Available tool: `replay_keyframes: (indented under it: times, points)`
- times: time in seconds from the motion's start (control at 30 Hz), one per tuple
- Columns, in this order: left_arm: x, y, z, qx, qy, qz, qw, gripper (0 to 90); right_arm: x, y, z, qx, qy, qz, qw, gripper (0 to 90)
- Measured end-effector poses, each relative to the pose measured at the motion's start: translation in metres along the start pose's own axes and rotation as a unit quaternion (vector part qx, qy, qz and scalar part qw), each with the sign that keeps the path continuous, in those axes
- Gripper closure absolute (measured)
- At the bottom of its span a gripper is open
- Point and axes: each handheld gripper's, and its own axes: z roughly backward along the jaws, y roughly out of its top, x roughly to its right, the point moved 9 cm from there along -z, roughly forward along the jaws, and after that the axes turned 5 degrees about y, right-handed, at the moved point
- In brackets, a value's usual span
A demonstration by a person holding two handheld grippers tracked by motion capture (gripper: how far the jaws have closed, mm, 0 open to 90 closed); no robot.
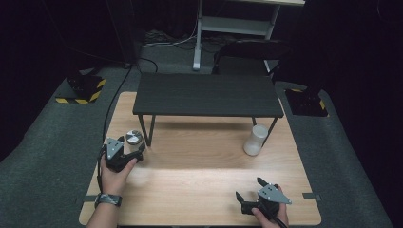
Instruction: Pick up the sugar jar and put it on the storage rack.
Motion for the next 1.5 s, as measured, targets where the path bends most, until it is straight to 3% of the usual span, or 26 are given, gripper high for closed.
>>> replay_keyframes:
  times: [0.33, 0.57, 1.03, 1.43, 1.5]
  points:
    - [0.002, 0.002, -0.011, -0.001, 0.012, 0.012, 0.9999, 21.9, 0.001, 0.0, 0.0, 0.0, 0.003, -0.002, 1.0, 0.3]
    - [0.004, 0.001, -0.015, 0.003, 0.028, 0.001, 0.9996, 32.3, 0.001, 0.0, 0.0, 0.0, 0.002, -0.001, 1.0, 0.3]
    - [0.007, -0.004, -0.014, 0.015, 0.038, -0.006, 0.9991, 34.5, 0.001, 0.0, 0.0, -0.001, 0.002, -0.003, 1.0, 0.3]
    - [0.007, -0.002, -0.007, 0.019, 0.032, -0.004, 0.9993, 34.6, 0.001, 0.0, 0.0, 0.001, 0.003, -0.002, 1.0, 0.3]
    - [0.006, 0.001, -0.004, 0.019, 0.022, -0.003, 0.9996, 34.6, 0.001, 0.0, 0.0, 0.001, 0.002, -0.004, 1.0, 0.3]
